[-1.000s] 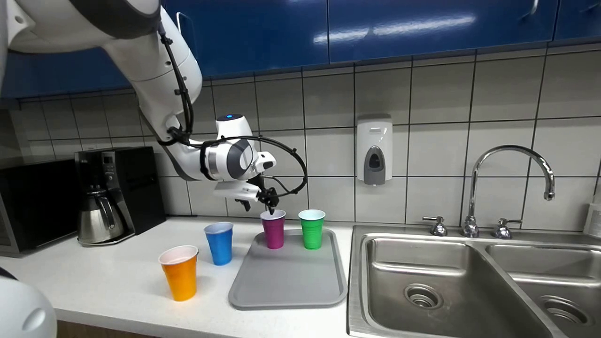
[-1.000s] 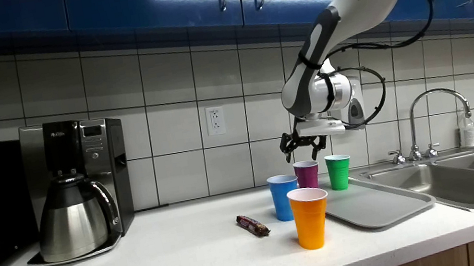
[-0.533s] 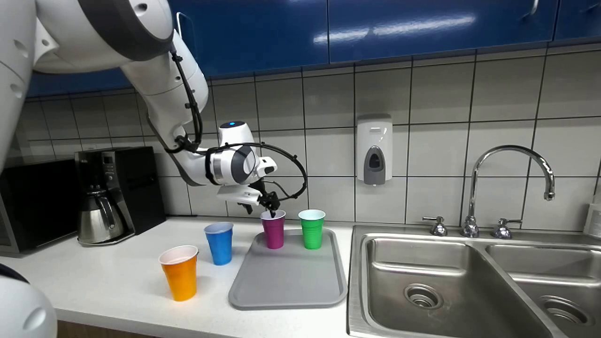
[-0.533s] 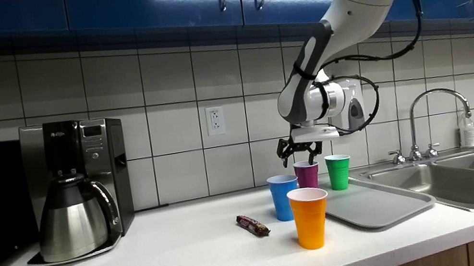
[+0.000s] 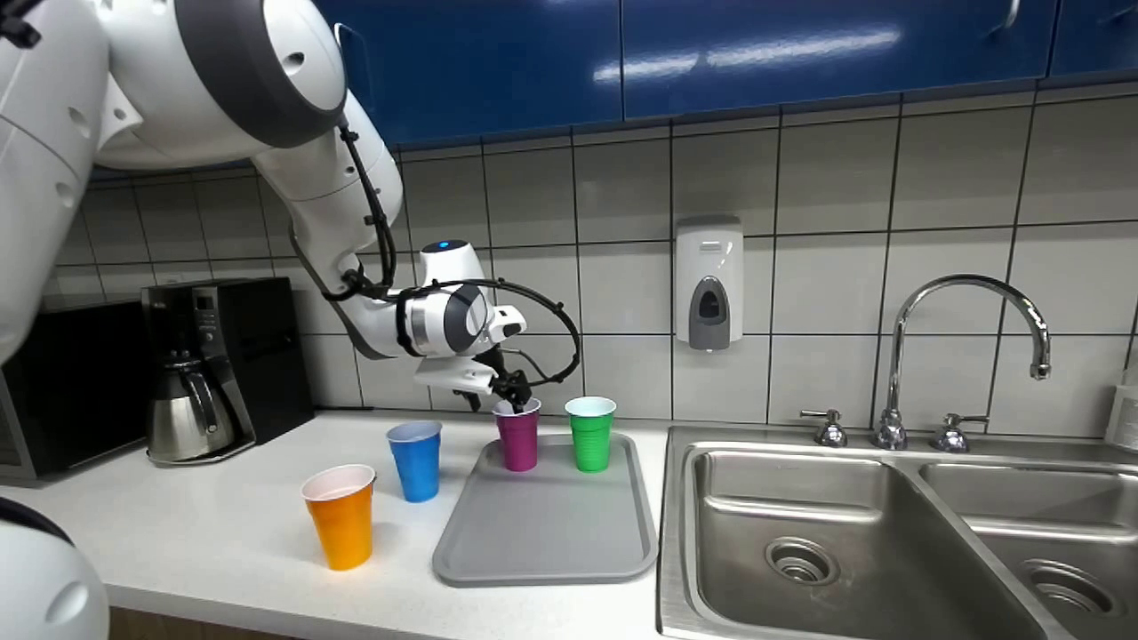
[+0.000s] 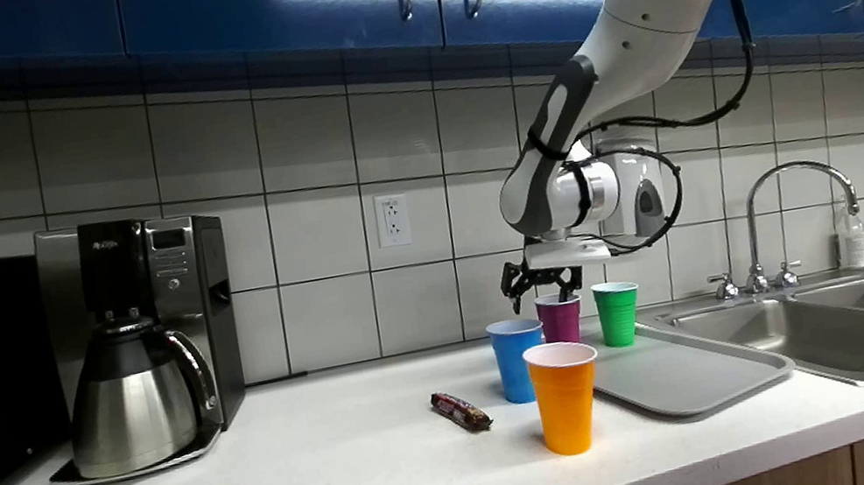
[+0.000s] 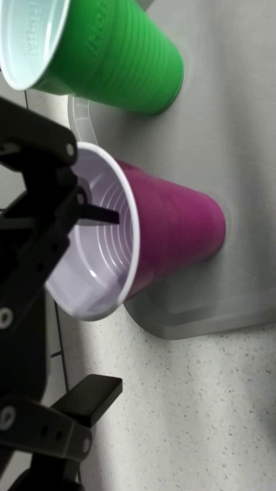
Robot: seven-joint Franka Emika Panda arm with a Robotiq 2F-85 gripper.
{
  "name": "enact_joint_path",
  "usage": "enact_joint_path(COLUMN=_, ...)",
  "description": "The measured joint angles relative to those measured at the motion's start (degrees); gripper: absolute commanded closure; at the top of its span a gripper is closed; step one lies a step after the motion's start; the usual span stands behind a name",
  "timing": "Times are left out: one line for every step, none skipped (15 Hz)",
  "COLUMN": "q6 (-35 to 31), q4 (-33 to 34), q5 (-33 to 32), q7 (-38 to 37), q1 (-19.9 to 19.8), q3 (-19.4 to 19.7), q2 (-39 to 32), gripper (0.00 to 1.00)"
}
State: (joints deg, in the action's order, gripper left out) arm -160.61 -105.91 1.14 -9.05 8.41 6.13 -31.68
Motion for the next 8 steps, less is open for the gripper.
enact_joint_path(q6=0.1, q4=0.3, q5=0.0, q7=0.0, q1=0.0, q3=0.0, q2=-0.3, gripper=0.26)
enact_joint_path(q6=0.2, q4=0.5, q5=0.0, q7=0.0, q1=0.0, q3=0.1, q2=-0.6, gripper=0.32)
enact_joint_path(q6=0.3, q4=0.8, q5=0.0, q7=0.0, q1=0.0, q3=0.1, q2=-0.8, gripper=0.42)
enact_joint_path(q6=0.4, q4=1.0, q5=0.0, q7=0.0, q1=0.0, q3=0.2, q2=-1.0, gripper=0.49)
enact_joint_path(q6=0.4, q4=1.2, q5=0.0, q7=0.0, q1=0.0, q3=0.2, q2=-1.3, gripper=0.58)
enact_joint_path(q6=0.4, q4=1.3, q5=0.0, q7=0.0, q1=0.0, q3=0.3, q2=-1.5, gripper=0.65)
enact_joint_path(q6=0.4, q4=1.5, q5=0.0, q7=0.0, q1=0.0, q3=0.3, q2=-1.6, gripper=0.73)
enact_joint_path(q6=0.4, q4=1.5, q5=-0.1, q7=0.0, q1=0.0, q3=0.4, q2=-1.7, gripper=0.80)
